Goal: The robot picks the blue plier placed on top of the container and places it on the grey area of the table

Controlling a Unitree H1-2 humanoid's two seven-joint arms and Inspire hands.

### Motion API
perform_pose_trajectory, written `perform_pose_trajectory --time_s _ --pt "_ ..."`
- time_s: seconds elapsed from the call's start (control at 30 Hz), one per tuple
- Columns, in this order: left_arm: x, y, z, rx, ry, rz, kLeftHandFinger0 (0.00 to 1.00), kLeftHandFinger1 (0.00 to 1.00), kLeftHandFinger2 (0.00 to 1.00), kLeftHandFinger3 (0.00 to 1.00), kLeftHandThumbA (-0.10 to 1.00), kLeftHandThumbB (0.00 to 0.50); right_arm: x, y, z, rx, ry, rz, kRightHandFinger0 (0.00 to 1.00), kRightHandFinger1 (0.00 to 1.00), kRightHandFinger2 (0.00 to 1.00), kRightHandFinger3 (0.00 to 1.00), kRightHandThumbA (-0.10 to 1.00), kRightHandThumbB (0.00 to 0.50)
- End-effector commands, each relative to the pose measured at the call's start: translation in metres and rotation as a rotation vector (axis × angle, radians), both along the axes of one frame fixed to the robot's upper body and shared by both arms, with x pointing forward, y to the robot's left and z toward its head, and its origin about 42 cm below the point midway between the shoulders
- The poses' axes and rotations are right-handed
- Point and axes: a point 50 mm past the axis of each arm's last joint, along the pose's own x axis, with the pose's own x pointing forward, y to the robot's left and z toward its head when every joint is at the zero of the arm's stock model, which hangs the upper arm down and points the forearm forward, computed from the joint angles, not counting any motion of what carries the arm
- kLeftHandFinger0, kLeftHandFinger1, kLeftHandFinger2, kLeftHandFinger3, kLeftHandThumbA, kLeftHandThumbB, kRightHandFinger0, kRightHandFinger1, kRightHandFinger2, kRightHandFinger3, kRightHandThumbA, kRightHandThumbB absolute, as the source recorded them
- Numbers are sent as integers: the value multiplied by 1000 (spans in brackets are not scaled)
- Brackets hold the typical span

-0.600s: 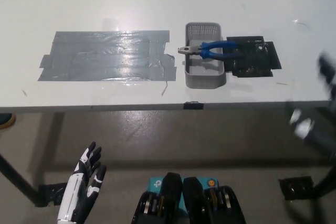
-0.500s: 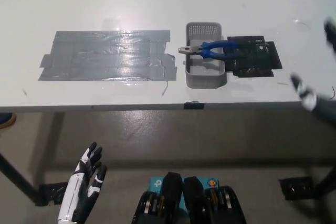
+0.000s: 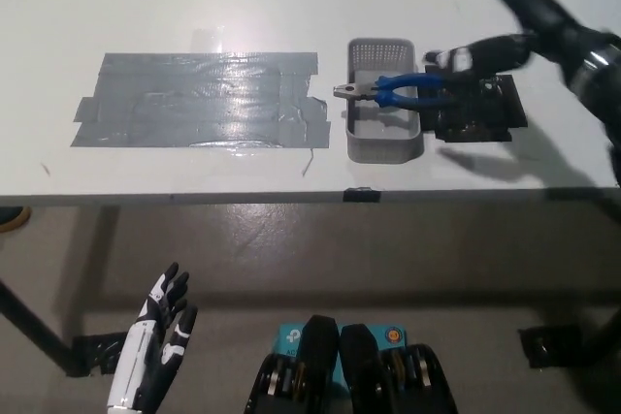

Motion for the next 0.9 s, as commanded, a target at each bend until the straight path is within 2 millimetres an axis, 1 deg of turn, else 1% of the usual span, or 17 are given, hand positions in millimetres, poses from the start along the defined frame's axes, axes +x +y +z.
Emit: perform_pose_trajectory --time_s 0.0,0.07,0.13,0.17,0.23,0.3,0.33,0.4,0.43,0.47,0.6,0.7,0.77,0.8,0.87 --pt "-1 0 11 19 -72 -14 1000 1000 1000 1000 817 109 32 26 41 -258 104 -34 1000 1000 1000 1000 938 369" --pt "0 0 12 25 -74 -18 1000 1000 1000 1000 807 104 40 34 42 -279 127 -44 1000 1000 1000 1000 940 373" --pt "2 0 12 35 -80 -19 1000 1000 1000 1000 810 102 49 46 38 -319 150 -52 1000 1000 1000 1000 999 397" --pt "2 0 12 37 -86 -20 1000 1000 1000 1000 810 101 54 54 36 -352 160 -67 1000 1000 1000 1000 1000 407" --pt "2 -1 12 39 -81 -13 1000 1000 1000 1000 799 111 61 68 29 -412 167 -82 1000 1000 1000 1000 1000 383" --pt "2 -1 13 47 -79 -10 1000 1000 1000 1000 788 119 65 77 25 -448 176 -83 1000 1000 1000 1000 989 380" --pt "1 -1 14 47 -80 -14 1000 1000 1000 1000 772 111 68 83 21 -462 188 -92 1000 1000 1000 1000 973 383" --pt "2 -1 15 49 -81 -15 1000 1000 1000 1000 759 116 71 89 17 -492 192 -107 1000 1000 1000 1000 971 385" --pt "2 -1 16 48 -82 -16 1000 1000 1000 1000 755 117 73 94 14 -504 193 -118 1000 1000 1000 1000 953 375" --pt "1 -1 16 43 -83 -16 1000 1000 1000 1000 752 116 75 98 10 -551 180 -128 1000 1000 1000 1000 973 379" --pt "2 0 18 60 -90 -23 1000 1000 1000 1000 744 108 80 108 2 -592 170 -148 1000 1000 1000 1000 1000 362" --pt "3 -1 18 59 -97 -28 1000 1000 1000 1000 738 119 81 111 -1 -606 175 -158 1000 1000 1000 1000 1000 360" --pt "3 -1 18 47 -99 -33 1000 1000 1000 1000 751 135 82 112 -7 -605 184 -173 1000 1000 1000 1000 1000 372" --pt "4 -1 18 46 -102 -32 1000 1000 1000 1000 774 132 82 112 -10 -590 194 -177 1000 1000 1000 1000 988 368" --pt "6 0 20 44 -111 -35 1000 1000 1000 1000 792 123 83 112 -14 -601 198 -181 1000 1000 1000 1000 998 357"
